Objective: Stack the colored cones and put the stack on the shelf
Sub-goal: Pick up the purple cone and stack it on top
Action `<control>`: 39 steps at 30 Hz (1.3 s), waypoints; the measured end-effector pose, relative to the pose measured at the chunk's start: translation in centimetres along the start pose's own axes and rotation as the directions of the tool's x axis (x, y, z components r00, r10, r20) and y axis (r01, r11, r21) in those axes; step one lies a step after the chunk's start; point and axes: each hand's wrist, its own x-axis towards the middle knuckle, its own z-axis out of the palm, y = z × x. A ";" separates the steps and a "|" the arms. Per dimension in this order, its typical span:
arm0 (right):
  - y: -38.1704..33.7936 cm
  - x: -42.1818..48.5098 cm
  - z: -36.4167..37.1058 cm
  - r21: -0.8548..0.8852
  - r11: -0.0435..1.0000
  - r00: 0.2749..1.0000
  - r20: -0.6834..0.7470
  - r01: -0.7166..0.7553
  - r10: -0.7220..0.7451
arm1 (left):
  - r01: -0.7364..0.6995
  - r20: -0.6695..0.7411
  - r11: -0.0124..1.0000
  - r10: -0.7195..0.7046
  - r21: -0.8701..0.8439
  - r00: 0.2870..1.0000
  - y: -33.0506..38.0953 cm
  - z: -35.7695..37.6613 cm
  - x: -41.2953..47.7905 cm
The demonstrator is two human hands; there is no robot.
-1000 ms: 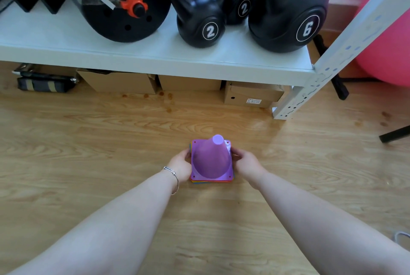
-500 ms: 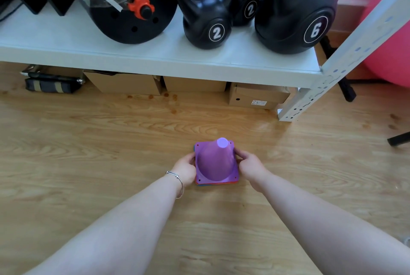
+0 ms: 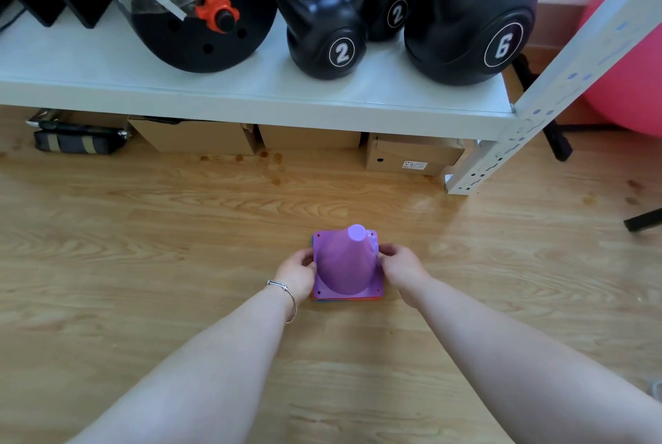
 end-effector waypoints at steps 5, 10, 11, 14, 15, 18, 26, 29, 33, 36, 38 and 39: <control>0.5 0.3 0.0 0.051 0.999 1.000 0.013 -0.003 0.002 | -0.017 0.007 1.000 0.016 0.022 1.000 -0.1 -0.2 0.0; 0.6 -0.1 0.1 0.131 0.991 0.999 0.035 -0.015 0.010 | -0.014 0.002 0.999 0.014 -0.039 1.000 0.0 0.0 -0.1; 0.6 -0.1 0.1 0.144 0.989 0.999 0.037 -0.013 0.007 | -0.011 -0.005 0.999 0.011 -0.047 1.000 0.0 0.1 -0.1; 0.6 -0.2 0.0 0.175 0.985 0.999 0.041 -0.016 0.009 | 0.000 -0.017 0.997 -0.001 -0.074 1.000 0.0 0.4 -0.3; 0.7 -0.2 0.0 0.186 0.982 0.999 0.040 -0.016 0.009 | 0.002 -0.016 0.997 -0.004 -0.076 1.000 0.1 0.5 -0.5; 0.4 -0.8 -0.1 0.219 0.976 0.999 0.038 -0.010 0.002 | 0.006 -0.018 0.994 -0.008 -0.106 1.000 0.3 0.5 -0.9; -2.8 -2.4 -0.7 0.222 0.970 0.992 -0.099 0.096 -0.076 | 0.005 0.001 0.981 -0.005 -0.191 1.000 1.8 0.8 -2.3; -4.2 -4.4 -1.3 0.263 0.958 0.986 -0.147 0.116 -0.079 | -0.033 0.001 0.980 0.034 -0.194 0.999 4.0 0.2 -3.7; -6.1 -9.6 -2.0 0.344 0.931 0.981 -0.184 0.121 -0.059 | -0.047 0.019 0.988 0.050 -0.147 0.999 7.7 -1.6 -7.7; -8.3 -15.2 -2.8 0.356 0.927 0.985 -0.161 0.118 -0.064 | -0.043 0.040 0.988 0.049 -0.151 0.998 10.6 -3.4 -12.6; -10.2 -19.6 -3.7 0.382 0.917 0.989 -0.131 0.117 -0.071 | -0.048 0.042 0.983 0.056 -0.177 0.998 13.0 -4.5 -16.3; -11.1 -21.6 -4.3 0.397 0.911 0.990 -0.124 0.116 -0.072 | -0.052 0.047 0.983 0.061 -0.175 0.997 14.1 -5.0 -18.0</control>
